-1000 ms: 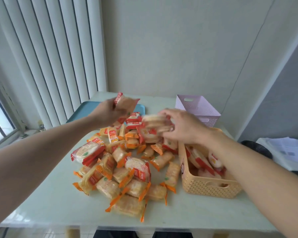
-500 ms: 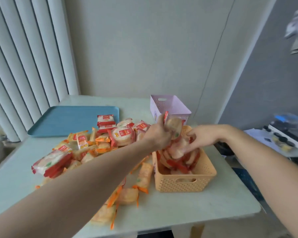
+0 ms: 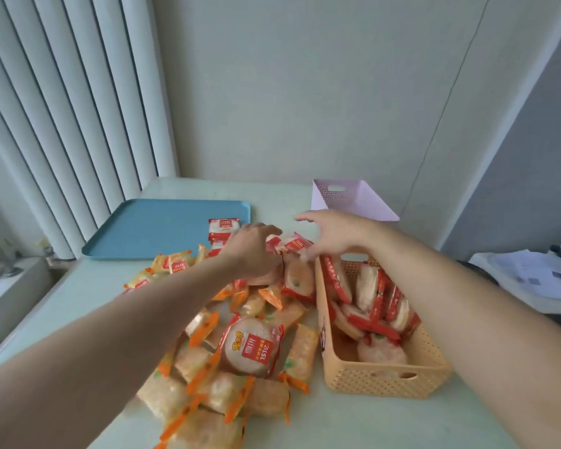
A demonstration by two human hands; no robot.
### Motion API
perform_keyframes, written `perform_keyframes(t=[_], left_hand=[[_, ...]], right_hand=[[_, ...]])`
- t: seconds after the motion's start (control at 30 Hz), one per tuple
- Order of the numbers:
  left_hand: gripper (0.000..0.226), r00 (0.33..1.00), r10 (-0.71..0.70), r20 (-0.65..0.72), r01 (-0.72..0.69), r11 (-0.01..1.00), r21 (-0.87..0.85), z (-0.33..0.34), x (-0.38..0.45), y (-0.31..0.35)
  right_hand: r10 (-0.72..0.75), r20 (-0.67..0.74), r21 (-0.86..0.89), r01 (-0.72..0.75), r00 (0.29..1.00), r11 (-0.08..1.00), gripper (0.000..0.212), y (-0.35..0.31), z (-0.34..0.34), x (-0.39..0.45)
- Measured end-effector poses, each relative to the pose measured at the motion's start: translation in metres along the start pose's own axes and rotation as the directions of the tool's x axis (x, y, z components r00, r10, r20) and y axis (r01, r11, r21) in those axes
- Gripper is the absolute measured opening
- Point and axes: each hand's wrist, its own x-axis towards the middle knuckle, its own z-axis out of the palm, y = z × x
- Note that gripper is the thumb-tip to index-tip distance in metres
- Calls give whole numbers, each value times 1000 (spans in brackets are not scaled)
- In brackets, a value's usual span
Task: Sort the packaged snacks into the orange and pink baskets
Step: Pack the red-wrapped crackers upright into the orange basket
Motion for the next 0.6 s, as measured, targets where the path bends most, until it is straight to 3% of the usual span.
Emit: perform_keyframes(t=[0.07,0.13,0.2,0.27,0.37,0.43,0.5,0.6], left_hand=[[82,974,-101,204,83,992,98,1,3,-29],[103,939,-122,320,102,992,80,8,7,-47],[116,928,-84,364,60,995,76,14,10,-53],[124,912,-61,405,-23,980,198,16,11,-53],[107,942,-38,333,-49,967,250,17,11,-47],[85,964,-36,265,-7,987,160,12,14,-46],[74,975,-79,207,92,994,-55,0,21,-51],[57,979,-189,82,206,885,-418,-24,33,-62]], right_hand=[[42,214,-146,-10,976,989,123,-7,8,25],[98,324,-269,-8,941,963,138,-11,18,51],[138,369,-354,2,919,935,145,-13,22,69],[166,418,-384,8,893,923,150,-13,23,82],[154,473,-340,18,867,940,142,-7,23,92],[149,459,-290,-10,876,957,123,-3,21,96],[149,437,-223,-53,887,973,103,3,16,97],[146,409,-82,-123,901,989,105,12,12,98]])
